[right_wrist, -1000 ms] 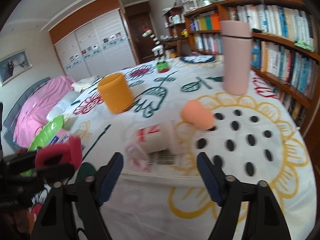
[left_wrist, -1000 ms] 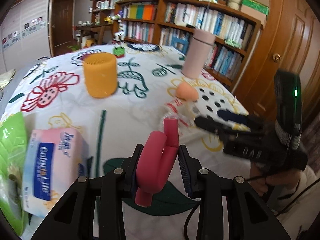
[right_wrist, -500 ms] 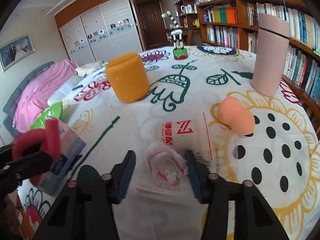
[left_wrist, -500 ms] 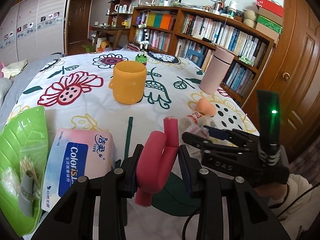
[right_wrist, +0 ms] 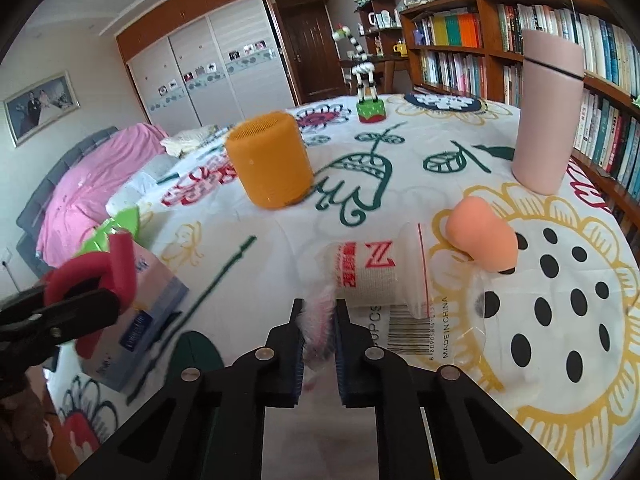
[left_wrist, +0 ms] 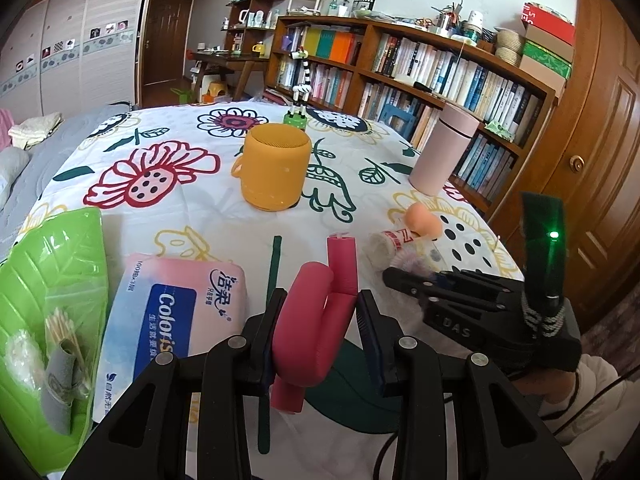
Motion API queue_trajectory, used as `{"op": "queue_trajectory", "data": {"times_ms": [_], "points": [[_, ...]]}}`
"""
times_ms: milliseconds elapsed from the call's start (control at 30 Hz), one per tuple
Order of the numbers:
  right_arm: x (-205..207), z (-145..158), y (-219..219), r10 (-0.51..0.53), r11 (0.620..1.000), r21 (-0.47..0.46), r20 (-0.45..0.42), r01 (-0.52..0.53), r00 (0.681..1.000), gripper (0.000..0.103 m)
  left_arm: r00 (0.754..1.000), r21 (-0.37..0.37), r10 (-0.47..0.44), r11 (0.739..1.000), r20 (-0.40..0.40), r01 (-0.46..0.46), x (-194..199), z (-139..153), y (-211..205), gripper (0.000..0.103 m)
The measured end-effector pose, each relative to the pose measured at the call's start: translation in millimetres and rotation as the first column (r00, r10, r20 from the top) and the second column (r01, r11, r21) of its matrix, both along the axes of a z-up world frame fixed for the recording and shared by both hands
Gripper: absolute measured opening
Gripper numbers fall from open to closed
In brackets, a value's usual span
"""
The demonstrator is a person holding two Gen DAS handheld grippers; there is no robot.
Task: Organize soft objects
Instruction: 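Grasp the small clear bag of pink items with the right gripper while the left holds the tube, then carry the pink tube into the green plate and open the left gripper while the right carries the bag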
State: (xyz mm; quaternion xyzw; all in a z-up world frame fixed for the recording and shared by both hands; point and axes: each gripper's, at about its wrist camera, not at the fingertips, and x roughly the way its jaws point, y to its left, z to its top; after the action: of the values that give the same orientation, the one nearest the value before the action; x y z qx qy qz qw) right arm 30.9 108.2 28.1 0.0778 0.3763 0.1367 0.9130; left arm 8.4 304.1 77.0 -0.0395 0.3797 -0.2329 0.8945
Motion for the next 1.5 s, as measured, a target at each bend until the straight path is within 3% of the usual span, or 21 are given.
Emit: {"op": "queue_trajectory", "data": {"times_ms": [500, 800, 1167, 1500], "points": [[-12, 26, -1, -0.022, 0.999, 0.04, 0.065, 0.02, 0.998, 0.013, 0.997, -0.02, 0.07, 0.997, 0.027, -0.069, -3, 7, 24, 0.036], [-12, 44, 14, 0.017, 0.997, 0.067, 0.105, -0.024, 0.994, 0.013, 0.988, -0.028, 0.145, 0.989, 0.054, -0.143, -6, 13, 55, 0.036], [-5, 63, 59, 0.112, 0.989, 0.08, 0.146, -0.125, 0.983, 0.013, 0.939, -0.028, 0.338, 0.941, 0.071, -0.337, -12, 15, 131, 0.036], [0, 76, 113, 0.228, 0.966, 0.086, 0.174, -0.246, 0.958, 0.013, 0.891, 0.001, 0.45, 0.893, 0.066, -0.451, -21, 3, 174, 0.037]]}}
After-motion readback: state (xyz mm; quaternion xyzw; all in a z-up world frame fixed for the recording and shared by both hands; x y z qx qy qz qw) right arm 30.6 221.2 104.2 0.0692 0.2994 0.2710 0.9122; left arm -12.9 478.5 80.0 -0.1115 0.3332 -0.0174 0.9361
